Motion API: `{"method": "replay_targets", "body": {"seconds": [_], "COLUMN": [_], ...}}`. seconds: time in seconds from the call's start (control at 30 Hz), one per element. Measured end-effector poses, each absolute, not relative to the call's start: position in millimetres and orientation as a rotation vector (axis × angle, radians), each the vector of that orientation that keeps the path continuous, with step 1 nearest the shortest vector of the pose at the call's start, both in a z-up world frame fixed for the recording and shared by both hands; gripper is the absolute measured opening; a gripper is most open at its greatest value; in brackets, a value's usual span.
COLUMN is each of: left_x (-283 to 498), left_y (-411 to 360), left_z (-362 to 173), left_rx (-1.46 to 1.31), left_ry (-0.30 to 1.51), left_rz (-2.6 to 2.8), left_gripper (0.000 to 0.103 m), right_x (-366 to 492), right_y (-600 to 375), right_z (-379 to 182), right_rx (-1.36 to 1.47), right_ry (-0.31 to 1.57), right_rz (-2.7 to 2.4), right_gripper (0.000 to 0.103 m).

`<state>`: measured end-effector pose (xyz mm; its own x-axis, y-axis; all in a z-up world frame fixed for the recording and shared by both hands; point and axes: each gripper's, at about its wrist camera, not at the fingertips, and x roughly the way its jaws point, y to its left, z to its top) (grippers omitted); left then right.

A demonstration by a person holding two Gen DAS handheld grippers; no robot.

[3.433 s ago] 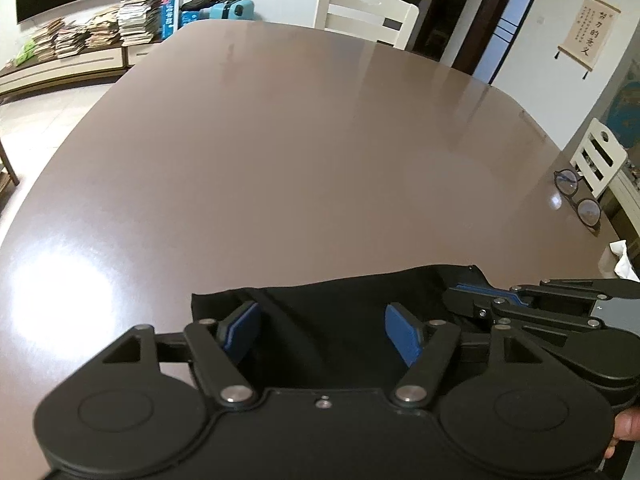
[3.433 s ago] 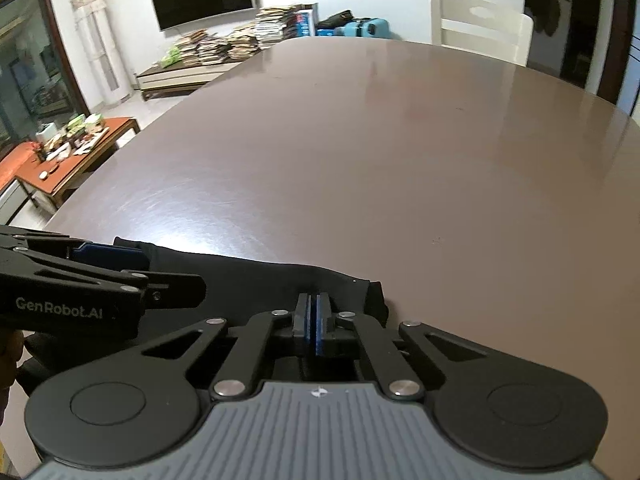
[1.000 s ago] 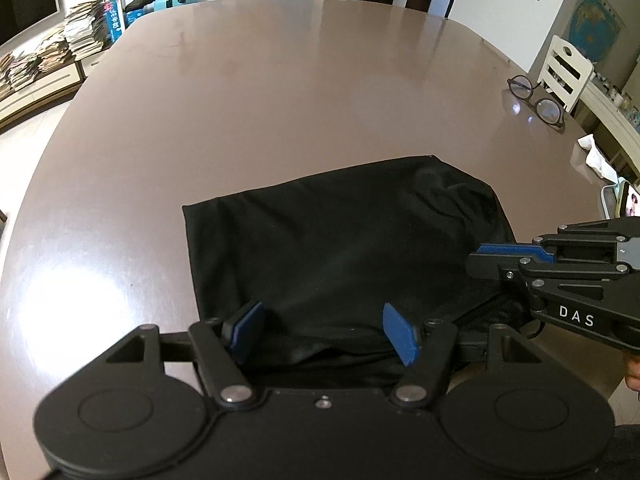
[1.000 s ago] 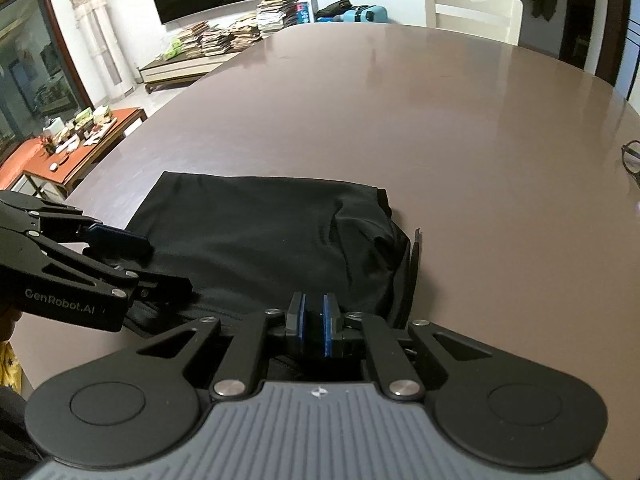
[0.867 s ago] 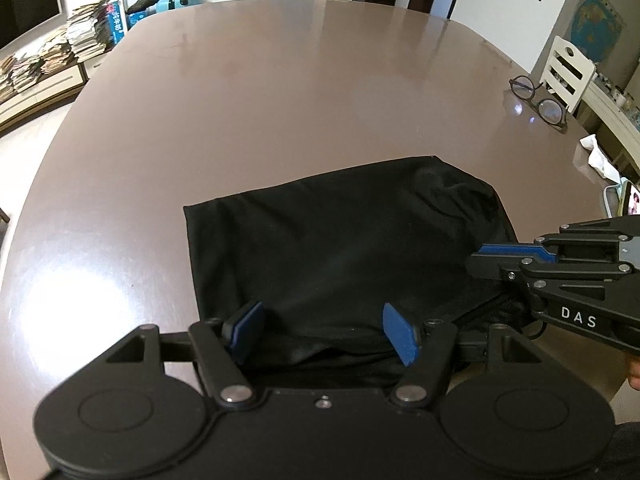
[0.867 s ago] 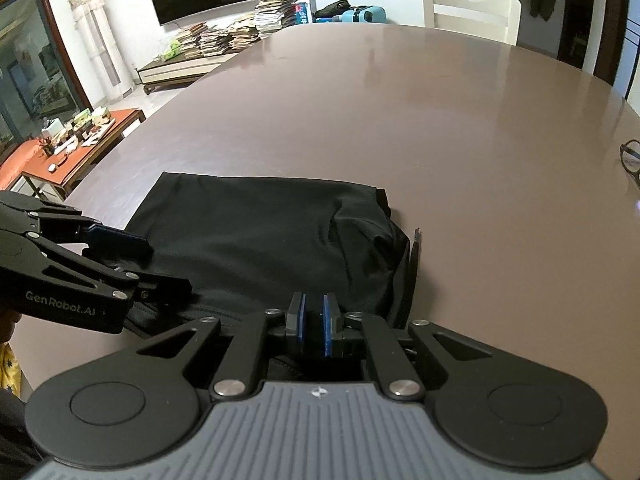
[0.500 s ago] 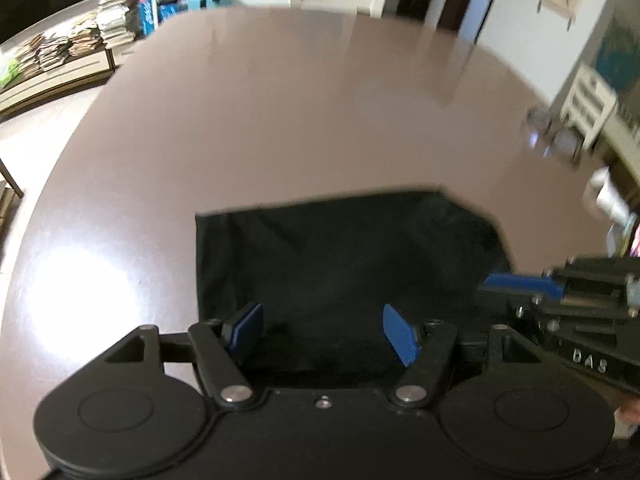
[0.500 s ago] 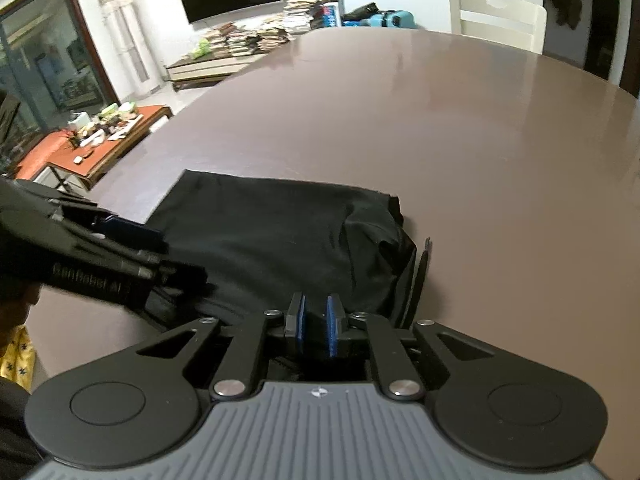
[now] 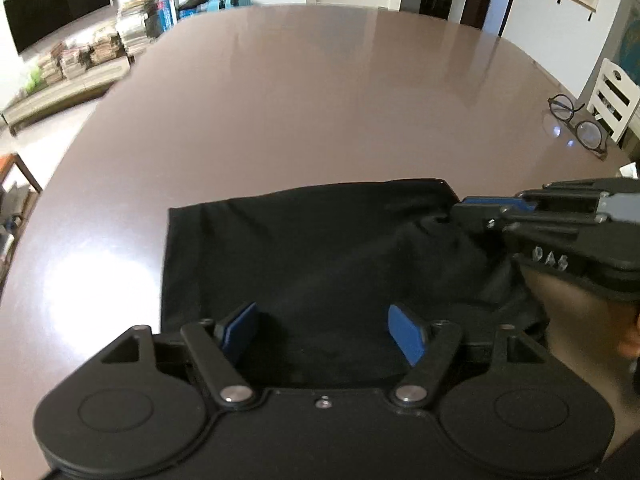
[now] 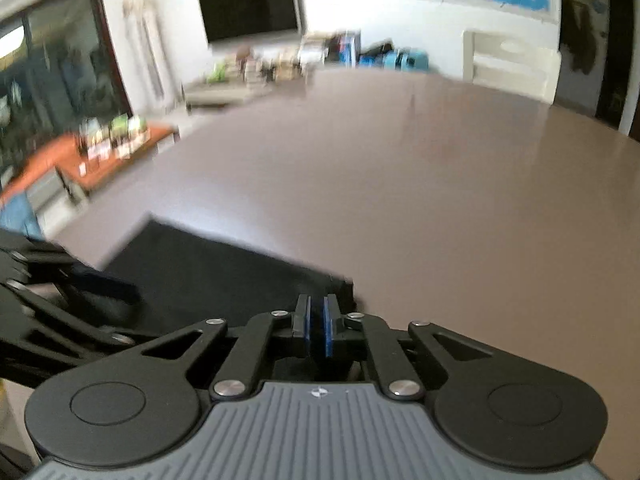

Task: Fold clothes

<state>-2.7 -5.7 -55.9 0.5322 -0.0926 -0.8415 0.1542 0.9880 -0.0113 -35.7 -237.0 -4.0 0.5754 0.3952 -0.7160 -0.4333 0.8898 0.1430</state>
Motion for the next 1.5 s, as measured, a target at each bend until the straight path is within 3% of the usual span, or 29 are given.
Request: {"method": "replay_targets", "body": {"seconds": [0.17, 0.27, 0.63, 1.07, 1.23, 1.5], "left_x": [-2, -4, -3, 53, 55, 46], "left_y": [-1, 11, 13, 13, 10, 10], "left_z": [-49, -40, -57, -62, -68, -64], "left_rx": [0.045, -0.030, 0.041, 0.028, 0.069, 0.035], "left_ry": [0.985, 0.909, 0.966, 0.949, 0.957, 0.949], "left_rz": [-0.144, -0.099, -0.042, -0.014, -0.026, -0.029], "left_gripper": [0.073, 0.086, 0.082, 0.080, 0.082, 0.082], "right_x": [-31, -38, -78, -35, -34, -46], "right_y": [-247, -240, -223, -220, -216, -214], "right_z": [6, 23, 6, 6, -5, 6], "right_rx": [0.048, 0.057, -0.121, -0.026, -0.038, -0.033], "right_ry": [0.827, 0.783, 0.839, 0.795, 0.814, 0.797], "right_rz": [0.491, 0.560, 0.730, 0.560, 0.562, 0.585], "right_gripper": [0.008, 0.010, 0.008, 0.009, 0.006, 0.010]}}
